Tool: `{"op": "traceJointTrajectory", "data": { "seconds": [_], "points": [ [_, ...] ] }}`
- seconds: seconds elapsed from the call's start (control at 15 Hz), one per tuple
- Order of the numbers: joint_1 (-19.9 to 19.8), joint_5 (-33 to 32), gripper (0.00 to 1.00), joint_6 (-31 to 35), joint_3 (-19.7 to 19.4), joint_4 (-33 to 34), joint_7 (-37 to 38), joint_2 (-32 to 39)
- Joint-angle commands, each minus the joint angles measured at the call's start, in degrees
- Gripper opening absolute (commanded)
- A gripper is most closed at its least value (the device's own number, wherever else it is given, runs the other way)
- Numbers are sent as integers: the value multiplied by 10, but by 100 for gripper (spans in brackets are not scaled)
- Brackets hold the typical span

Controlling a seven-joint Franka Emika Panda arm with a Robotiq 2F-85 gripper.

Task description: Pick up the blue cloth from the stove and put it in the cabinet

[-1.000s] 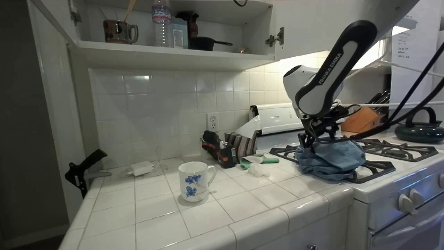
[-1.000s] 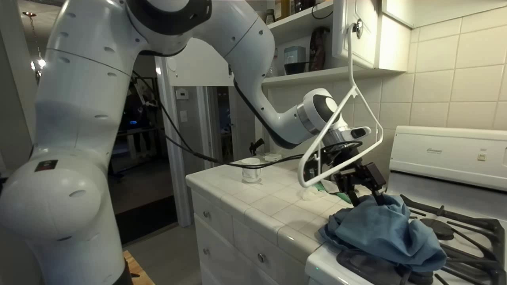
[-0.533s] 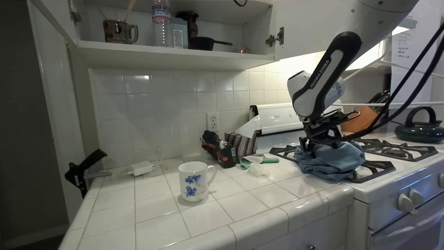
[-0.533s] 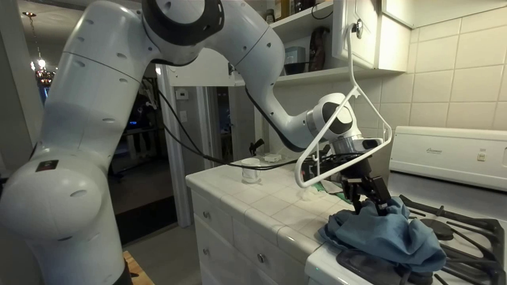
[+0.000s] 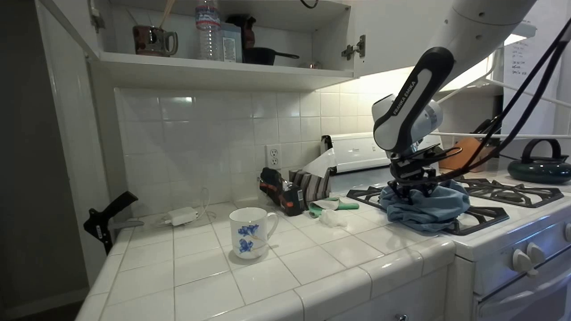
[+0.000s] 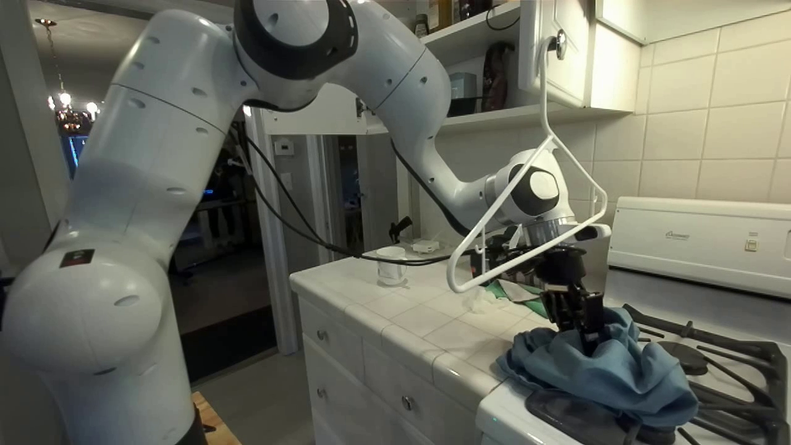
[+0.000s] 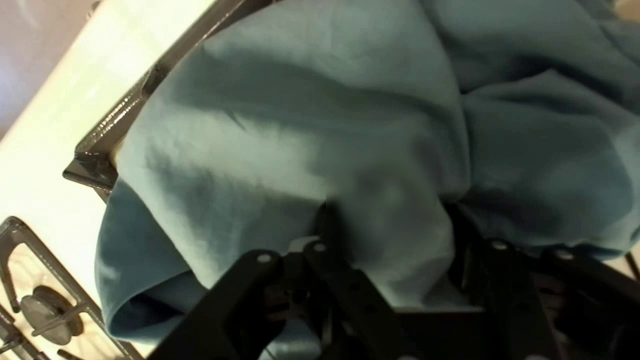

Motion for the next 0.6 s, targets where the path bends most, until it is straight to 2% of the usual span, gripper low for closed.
{"op": "traceJointTrajectory", "data": {
  "seconds": [0.0,0.2,0.33,0.53],
  "points": [
    [16,21,22,-24,-16,20,-6,16],
    [21,26,2,-39,-17,18,-3,10],
    [26,32,0,-45,-13,6,-6,-4],
    [27,66,3,-52,4,-19,-31,-42]
  ]
}}
